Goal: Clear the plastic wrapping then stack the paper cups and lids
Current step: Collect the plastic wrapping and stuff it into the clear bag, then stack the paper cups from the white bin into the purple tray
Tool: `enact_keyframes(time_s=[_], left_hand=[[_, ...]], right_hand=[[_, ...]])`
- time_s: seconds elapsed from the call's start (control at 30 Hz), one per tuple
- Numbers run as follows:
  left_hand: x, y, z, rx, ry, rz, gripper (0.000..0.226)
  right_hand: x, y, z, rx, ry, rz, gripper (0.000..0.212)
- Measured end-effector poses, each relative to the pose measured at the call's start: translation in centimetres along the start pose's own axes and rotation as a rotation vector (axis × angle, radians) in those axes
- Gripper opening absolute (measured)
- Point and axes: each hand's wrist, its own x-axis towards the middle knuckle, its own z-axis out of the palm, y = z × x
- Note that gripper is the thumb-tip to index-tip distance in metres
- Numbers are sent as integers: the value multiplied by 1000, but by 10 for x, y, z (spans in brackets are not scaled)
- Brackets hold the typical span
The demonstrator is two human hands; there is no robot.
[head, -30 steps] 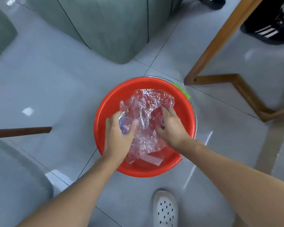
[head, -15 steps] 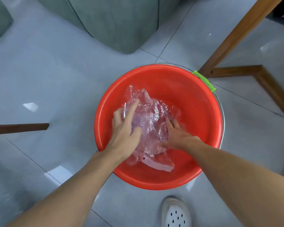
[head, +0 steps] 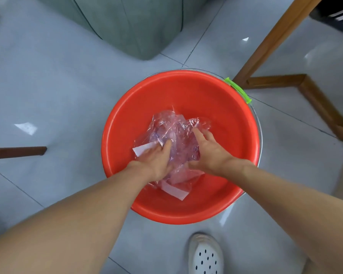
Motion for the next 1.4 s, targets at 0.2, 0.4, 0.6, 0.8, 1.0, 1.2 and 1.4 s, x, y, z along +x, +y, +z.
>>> enact_keyframes(time_s=[0.2, 0.4, 0.6, 0.8, 1.0, 1.2, 1.4], left_hand=[[-17, -9, -20, -181, -24, 40, 91], [-66, 4, -59, -355, 83, -23, 88], [-149, 17, -159, -404, 231, -54, 74], [-278, 28, -319, -521, 516, 41, 53], [-425, -13, -429, -591, 829, -8, 50], [-601, -101, -440, -600, 1009, -196, 52], [-776, -181, -371, -626, 1119, -456, 45]], right_hand=[[-7, -1, 2, -10, 13, 68, 108], [-49, -34, -28, -25, 92, 144, 90], [-127, -120, -105, -38, 213, 95, 75], [-224, -242, -212, -105, 328, -47, 49], [-300, -393, -271, -152, 415, -261, 44], [-363, -559, -251, -232, 356, -533, 44], [-424, -709, -151, -347, 226, -777, 41]])
